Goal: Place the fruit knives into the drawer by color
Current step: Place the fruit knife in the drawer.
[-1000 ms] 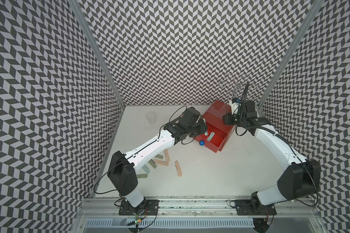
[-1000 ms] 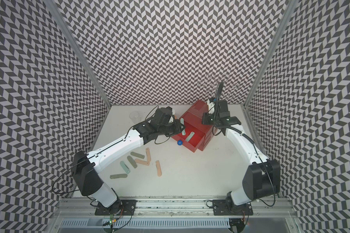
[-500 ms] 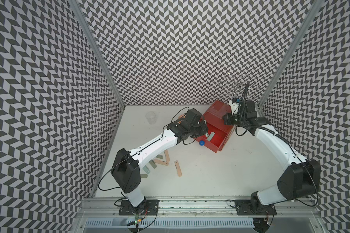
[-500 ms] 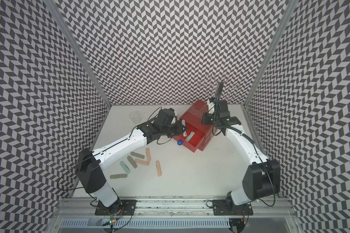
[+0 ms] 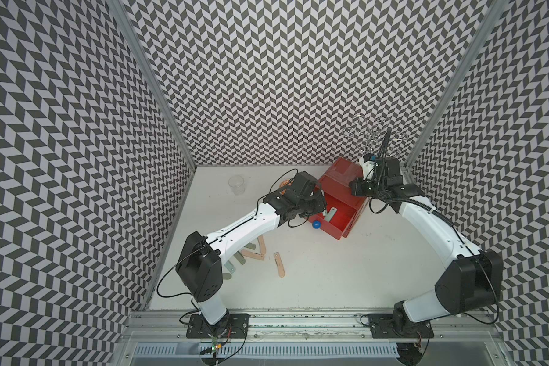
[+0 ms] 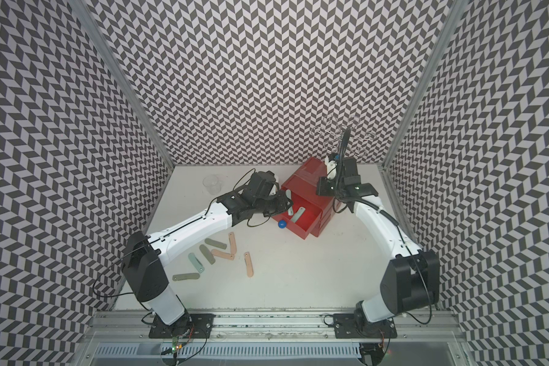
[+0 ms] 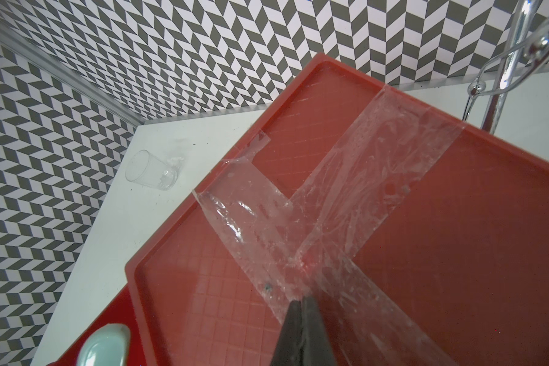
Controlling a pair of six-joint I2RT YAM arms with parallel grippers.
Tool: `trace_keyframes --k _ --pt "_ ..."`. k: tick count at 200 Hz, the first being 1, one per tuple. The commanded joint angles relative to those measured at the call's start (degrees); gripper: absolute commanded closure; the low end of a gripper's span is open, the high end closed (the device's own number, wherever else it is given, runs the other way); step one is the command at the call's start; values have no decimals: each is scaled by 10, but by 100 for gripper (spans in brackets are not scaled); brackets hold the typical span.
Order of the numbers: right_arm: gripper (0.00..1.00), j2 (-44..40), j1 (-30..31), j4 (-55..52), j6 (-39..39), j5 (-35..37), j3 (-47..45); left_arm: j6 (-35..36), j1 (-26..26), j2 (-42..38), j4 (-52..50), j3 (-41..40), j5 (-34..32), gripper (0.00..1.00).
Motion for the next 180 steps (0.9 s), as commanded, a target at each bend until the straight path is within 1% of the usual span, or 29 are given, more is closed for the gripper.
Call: trace_keyframes --k 1,15,36,44,82,112,127,149,155,166,180 --pt "99 12 -1 -60 -3 3 -22 5 -6 8 2 17 3 85" --pt "99 13 -1 -60 -3 2 -22 6 -6 9 0 20 3 82" --pt "99 13 -1 -60 -3 2 -24 6 -5 11 -1 23 3 82" --pt "99 13 -1 -59 -3 2 -24 7 -5 11 -3 25 2 80" --pt "99 12 -1 -58 -3 3 -24 11 -5 15 -10 41 1 79" --pt "99 13 -1 -59 -3 2 -24 20 -5 19 -26 71 -3 79" --pt "99 13 -1 -57 -3 2 -26 27 -7 14 -38 88 -4 80" --pt "99 16 -1 -55 -3 2 -28 39 -17 -13 -58 98 -18 82" --pt "99 16 -1 -55 -3 3 -28 44 -20 -22 -62 95 -20 83" --pt "99 17 -1 -57 -4 4 -28 50 -26 -43 -69 83 -25 88" --pt "99 14 -1 -59 -4 7 -28 58 -34 -76 -72 48 -28 91"
